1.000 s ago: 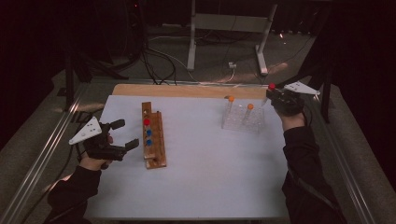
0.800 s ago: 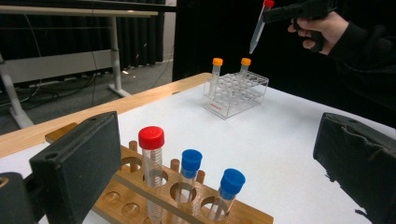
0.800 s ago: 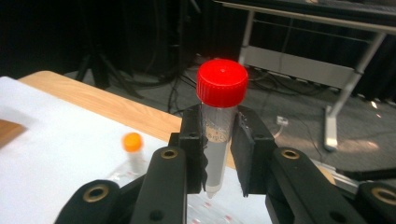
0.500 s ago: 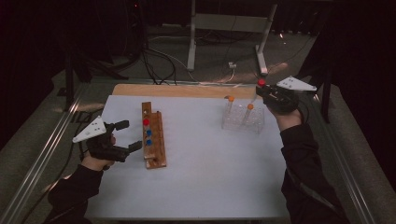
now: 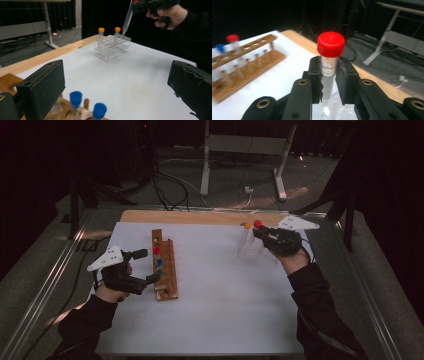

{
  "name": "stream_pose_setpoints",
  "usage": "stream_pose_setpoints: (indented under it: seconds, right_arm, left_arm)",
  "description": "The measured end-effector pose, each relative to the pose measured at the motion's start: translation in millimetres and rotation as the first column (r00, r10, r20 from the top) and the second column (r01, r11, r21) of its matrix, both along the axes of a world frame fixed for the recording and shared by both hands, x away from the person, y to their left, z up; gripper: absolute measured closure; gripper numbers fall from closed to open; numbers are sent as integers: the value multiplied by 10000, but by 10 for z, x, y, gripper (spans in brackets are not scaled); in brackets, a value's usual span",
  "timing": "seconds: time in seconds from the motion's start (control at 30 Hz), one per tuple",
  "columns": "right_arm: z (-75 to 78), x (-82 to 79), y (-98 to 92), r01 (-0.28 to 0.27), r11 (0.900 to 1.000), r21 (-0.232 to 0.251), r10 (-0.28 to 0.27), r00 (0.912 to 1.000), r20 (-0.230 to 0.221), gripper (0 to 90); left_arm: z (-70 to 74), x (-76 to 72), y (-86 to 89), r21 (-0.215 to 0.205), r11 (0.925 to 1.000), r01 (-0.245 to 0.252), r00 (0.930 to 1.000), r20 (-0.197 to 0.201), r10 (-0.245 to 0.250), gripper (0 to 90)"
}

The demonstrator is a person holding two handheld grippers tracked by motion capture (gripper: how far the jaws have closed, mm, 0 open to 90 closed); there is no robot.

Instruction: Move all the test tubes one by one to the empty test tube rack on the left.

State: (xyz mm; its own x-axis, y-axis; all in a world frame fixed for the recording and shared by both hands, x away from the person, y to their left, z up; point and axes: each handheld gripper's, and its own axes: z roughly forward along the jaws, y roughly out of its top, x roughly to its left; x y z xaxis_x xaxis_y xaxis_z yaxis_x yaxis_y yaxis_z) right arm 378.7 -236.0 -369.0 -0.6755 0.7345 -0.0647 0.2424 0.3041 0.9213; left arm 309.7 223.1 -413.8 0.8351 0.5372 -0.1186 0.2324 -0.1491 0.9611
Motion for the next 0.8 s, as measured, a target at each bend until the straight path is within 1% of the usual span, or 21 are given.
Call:
stream_pose_setpoints:
  seconds: [0.13,0.17,0.23,0.3,0.4,0.43,0.5,0.6,0.8]
  right_arm:
    - [-60,-106,126,-580,9982,-121,578,9982,-126,751]
    - [-72,-134,159,-710,9974,-147,707,9973,-176,751]
    - [-98,-187,223,-980,9951,-123,977,9949,-244,751]
    - [-127,-241,288,-1231,9923,-162,1226,9920,-300,751]
    - [-177,-313,379,-1594,9870,-188,1586,9865,-398,751]
    - [-195,-335,408,-1715,9850,-185,1705,9843,-448,751]
    - [-225,-373,465,-1895,9816,-255,1880,9808,-513,751]
    - [-261,-423,539,-2170,9759,-240,2152,9746,-620,751]
    - [-310,-519,683,-2757,9609,-265,2731,9591,-744,751]
  left_arm:
    - [26,4,-77,-34,9996,280,9996,-29,-280,21]
    - [33,4,-101,7,9995,305,9995,38,-305,21]
    - [51,5,-146,-5,9989,470,9989,39,-470,22]
    - [69,1,-203,28,9986,530,9986,70,-531,23]
    - [98,1,-273,17,9970,770,9970,74,-770,24]
    - [108,5,-297,26,9964,848,9964,17,-848,24]
    - [125,5,-342,53,9953,963,9953,67,-963,24]
    - [149,14,-400,61,9939,1103,9939,16,-1103,26]
    - [194,18,-502,-80,9897,1432,9897,2,-1432,46]
